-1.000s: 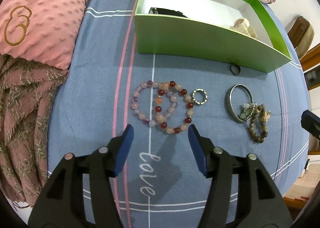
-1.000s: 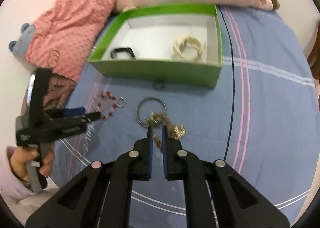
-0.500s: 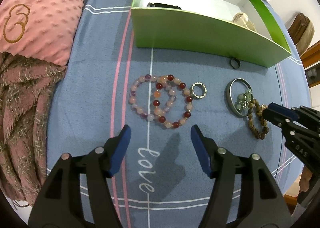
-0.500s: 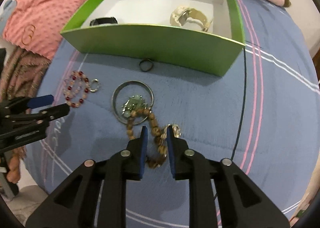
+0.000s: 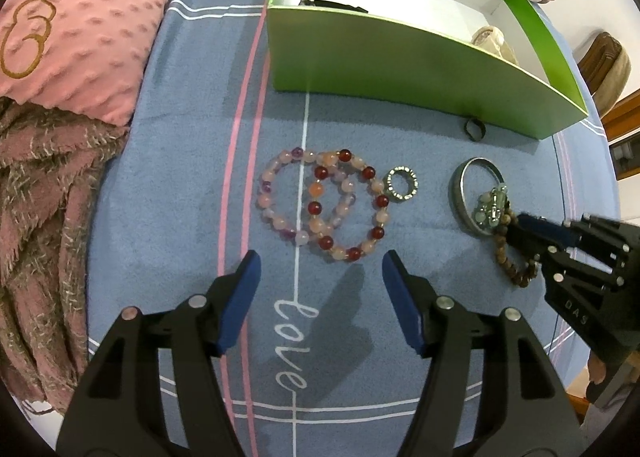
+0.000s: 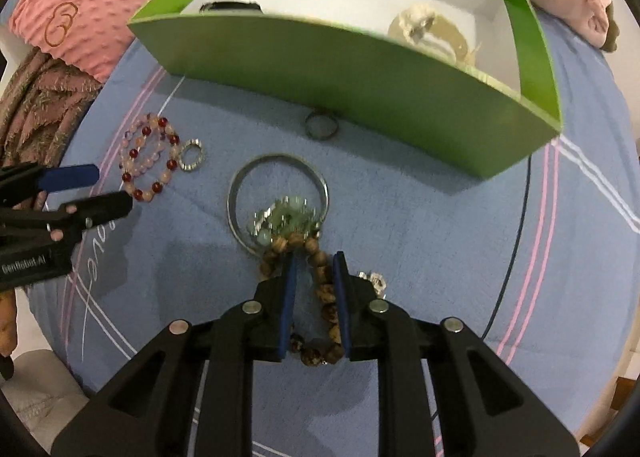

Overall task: Organize jewelry
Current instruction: 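Grasp the wooden bead bracelet with the right gripper, then grasp the red-and-pink bead bracelet with the left gripper while the right holds the wooden bracelet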

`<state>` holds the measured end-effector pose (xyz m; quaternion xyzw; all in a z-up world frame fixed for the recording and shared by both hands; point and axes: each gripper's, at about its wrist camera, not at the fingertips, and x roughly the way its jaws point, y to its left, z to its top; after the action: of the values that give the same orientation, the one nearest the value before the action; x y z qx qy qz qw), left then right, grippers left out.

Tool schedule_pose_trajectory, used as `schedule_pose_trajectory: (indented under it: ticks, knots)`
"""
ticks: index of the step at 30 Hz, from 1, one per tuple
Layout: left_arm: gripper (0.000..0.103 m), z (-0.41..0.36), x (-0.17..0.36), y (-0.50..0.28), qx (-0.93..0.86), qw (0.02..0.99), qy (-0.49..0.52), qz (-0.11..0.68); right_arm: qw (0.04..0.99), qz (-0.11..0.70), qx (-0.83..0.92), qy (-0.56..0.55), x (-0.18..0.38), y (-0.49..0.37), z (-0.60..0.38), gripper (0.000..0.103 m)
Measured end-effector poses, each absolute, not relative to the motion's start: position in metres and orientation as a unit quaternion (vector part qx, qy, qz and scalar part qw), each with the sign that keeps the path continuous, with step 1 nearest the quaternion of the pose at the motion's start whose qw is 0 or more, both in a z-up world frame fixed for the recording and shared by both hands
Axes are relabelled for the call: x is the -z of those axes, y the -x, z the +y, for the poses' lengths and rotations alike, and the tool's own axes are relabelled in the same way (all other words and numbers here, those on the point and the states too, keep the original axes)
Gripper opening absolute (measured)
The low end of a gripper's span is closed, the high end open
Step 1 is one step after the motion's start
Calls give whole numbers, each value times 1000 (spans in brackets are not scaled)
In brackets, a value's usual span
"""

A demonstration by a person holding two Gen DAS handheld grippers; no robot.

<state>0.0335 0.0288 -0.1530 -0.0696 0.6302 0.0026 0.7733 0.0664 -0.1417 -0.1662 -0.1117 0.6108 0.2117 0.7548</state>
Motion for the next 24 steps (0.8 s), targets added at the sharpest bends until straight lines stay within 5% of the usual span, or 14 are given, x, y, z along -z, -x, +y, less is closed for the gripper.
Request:
schedule_pose_trajectory:
  ticks: [15, 22, 24]
  knots:
    - [54, 42, 163, -51, -4, 769, 96, 632, 754, 621, -210, 50, 170, -52, -158, 8]
    - [21, 25, 162, -64, -5, 784, 33, 619, 754, 620, -212, 41, 168, -54, -164, 8]
    - [19, 25, 161, -66, 7, 781, 43, 623, 755, 620, -212, 37, 168, -54, -163, 8]
